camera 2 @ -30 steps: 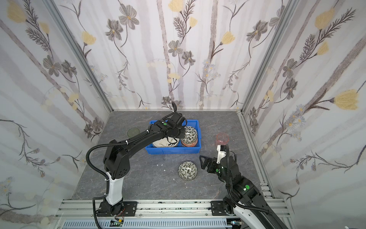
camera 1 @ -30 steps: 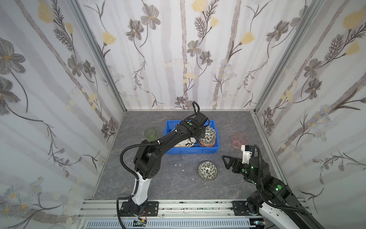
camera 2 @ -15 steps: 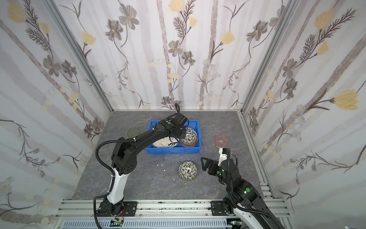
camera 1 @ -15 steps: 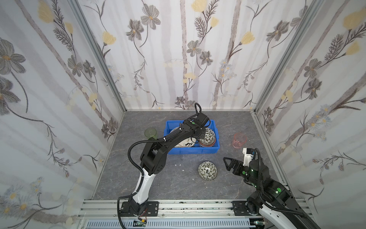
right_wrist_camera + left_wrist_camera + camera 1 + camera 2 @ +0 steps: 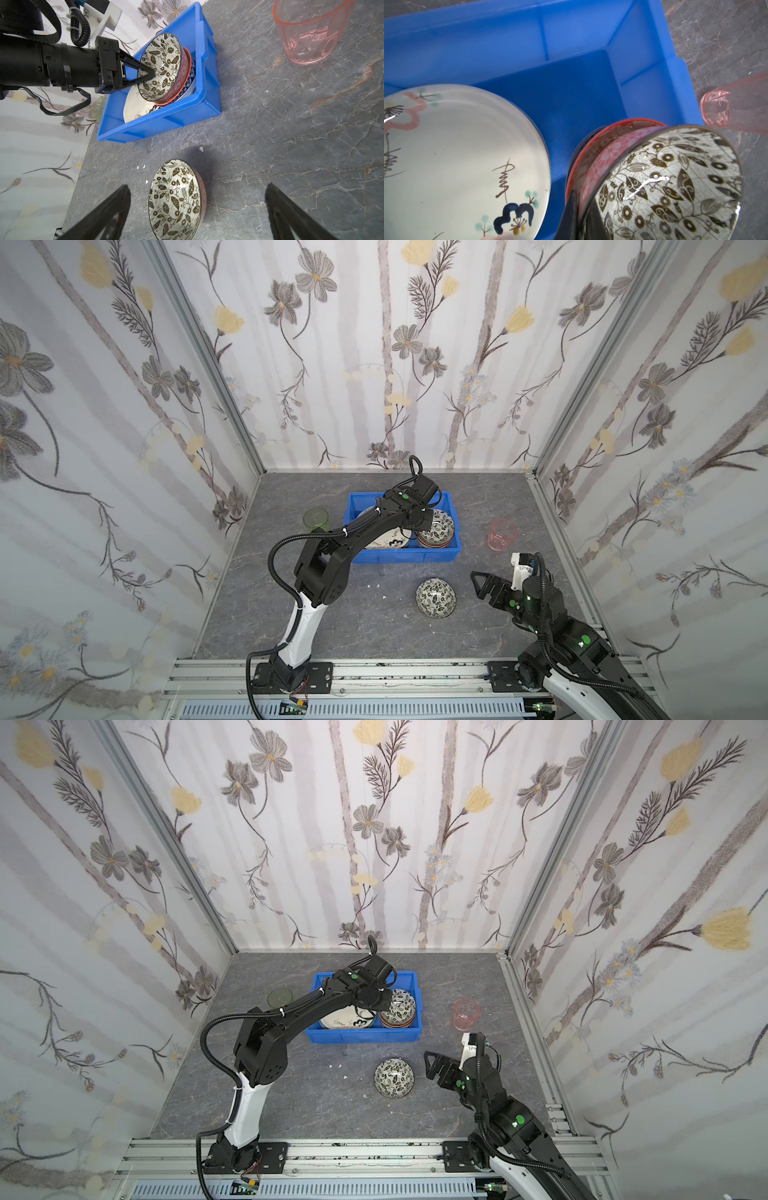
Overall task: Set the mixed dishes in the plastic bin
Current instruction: 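Lower the leaf-patterned bowl onto the orange bowls and open the left gripper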
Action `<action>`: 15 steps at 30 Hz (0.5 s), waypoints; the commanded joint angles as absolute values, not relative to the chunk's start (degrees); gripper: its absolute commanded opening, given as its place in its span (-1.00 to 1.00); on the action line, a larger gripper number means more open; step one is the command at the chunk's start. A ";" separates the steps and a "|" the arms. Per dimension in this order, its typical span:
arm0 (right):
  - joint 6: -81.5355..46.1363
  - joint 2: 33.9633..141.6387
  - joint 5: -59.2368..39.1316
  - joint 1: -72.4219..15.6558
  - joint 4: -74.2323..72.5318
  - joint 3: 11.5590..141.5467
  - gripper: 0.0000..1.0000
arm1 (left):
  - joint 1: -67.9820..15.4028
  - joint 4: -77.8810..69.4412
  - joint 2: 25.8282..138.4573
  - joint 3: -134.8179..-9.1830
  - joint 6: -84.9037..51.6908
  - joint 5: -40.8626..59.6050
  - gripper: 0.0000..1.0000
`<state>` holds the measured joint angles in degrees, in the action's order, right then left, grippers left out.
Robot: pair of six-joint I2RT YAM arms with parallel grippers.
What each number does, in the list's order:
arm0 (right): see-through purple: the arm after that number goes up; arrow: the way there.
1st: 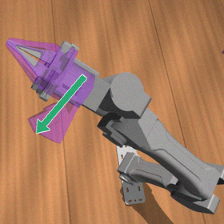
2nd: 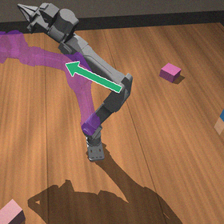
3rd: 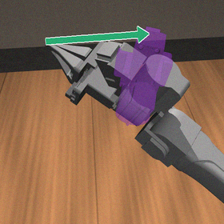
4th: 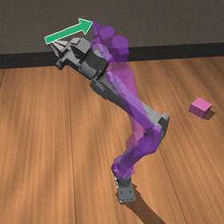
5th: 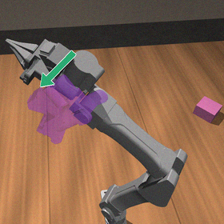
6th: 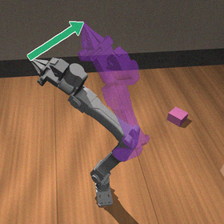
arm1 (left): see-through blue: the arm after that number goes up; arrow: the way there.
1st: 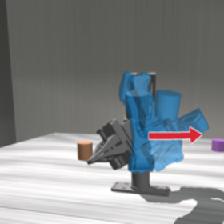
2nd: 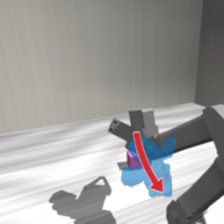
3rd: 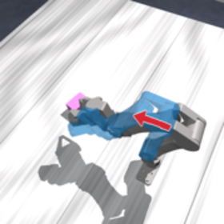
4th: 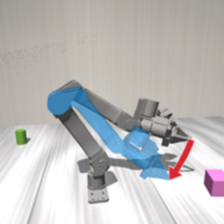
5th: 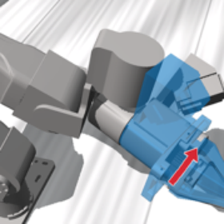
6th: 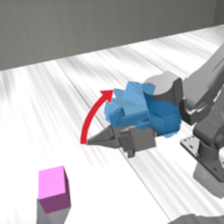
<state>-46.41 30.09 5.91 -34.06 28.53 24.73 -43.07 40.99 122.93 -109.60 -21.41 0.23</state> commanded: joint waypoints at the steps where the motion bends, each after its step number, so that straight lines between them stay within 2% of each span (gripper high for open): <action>1: -47.12 30.18 6.24 -34.10 28.04 24.67 0.99 | -42.95 40.57 122.65 -109.95 -22.12 1.14 -0.96; 8: -47.11 30.50 5.61 -33.88 28.13 24.30 0.99 | -42.89 40.60 123.66 -110.30 -22.50 2.37 -0.68; 15: -47.04 30.56 5.19 -33.74 28.48 24.17 0.99 | -42.82 40.72 123.75 -110.38 -22.85 2.61 -0.50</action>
<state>-46.41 30.35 5.67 -33.78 28.58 24.40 -42.89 40.80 123.59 -109.82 -22.48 2.52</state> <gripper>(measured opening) 0.996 0.244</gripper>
